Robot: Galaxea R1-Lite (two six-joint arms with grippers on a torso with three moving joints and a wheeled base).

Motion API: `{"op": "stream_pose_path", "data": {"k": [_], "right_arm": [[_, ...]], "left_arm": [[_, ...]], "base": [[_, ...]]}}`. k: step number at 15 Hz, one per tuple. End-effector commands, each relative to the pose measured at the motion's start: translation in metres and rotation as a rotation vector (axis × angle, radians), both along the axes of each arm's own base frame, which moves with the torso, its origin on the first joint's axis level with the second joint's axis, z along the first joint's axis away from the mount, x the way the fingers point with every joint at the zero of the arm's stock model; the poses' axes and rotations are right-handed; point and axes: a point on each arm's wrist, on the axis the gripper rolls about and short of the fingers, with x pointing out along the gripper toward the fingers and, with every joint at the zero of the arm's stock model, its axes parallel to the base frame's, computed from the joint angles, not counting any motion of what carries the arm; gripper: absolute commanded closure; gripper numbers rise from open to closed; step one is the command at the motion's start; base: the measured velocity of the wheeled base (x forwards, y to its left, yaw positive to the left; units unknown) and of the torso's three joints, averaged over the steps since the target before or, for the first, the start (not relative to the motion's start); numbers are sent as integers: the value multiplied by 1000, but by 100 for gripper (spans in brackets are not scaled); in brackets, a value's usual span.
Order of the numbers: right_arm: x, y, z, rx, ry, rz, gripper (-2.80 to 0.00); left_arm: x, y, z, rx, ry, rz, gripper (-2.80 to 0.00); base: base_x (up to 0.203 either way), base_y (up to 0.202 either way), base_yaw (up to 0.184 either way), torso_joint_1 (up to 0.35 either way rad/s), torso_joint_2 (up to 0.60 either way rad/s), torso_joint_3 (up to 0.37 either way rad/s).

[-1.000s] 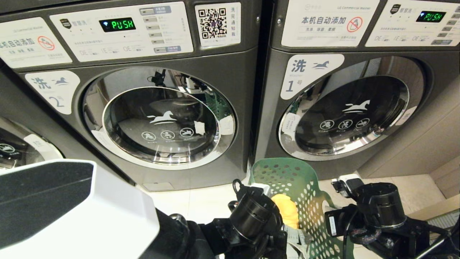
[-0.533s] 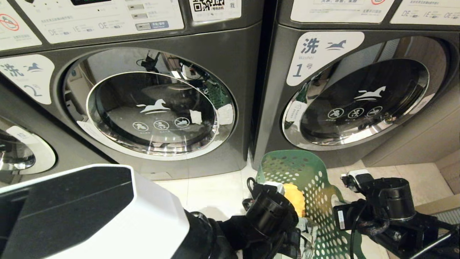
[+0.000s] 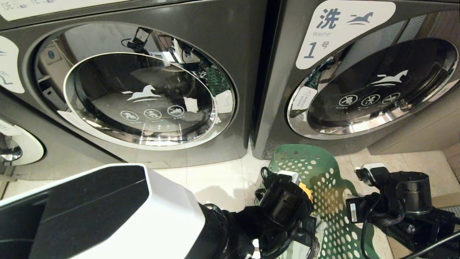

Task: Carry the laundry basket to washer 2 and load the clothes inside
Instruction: Pick up the clothes basket and put it beside the washing machine

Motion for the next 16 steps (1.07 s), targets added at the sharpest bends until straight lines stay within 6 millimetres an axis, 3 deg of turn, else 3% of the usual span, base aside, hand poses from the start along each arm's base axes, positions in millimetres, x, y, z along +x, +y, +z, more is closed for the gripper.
{"op": "stream_pose_path", "data": {"k": [1,10,16], "right_arm": [[2,-4,4,5,-22,-19,0],[14,-9,19,-31,-83,-27,0],[15,-21,17,-46,-70,-69,0]], "left_arm": [[1,-3,-1,7,-24,-8,0],[2,-4,27,-55,-68,-11,0],[12,-25,4,-38,-65,-14,0]], "base": [[0,0,0,2,-2,-80],[0,0,0,1,0,-4],[0,0,0,0,0,0]]}}
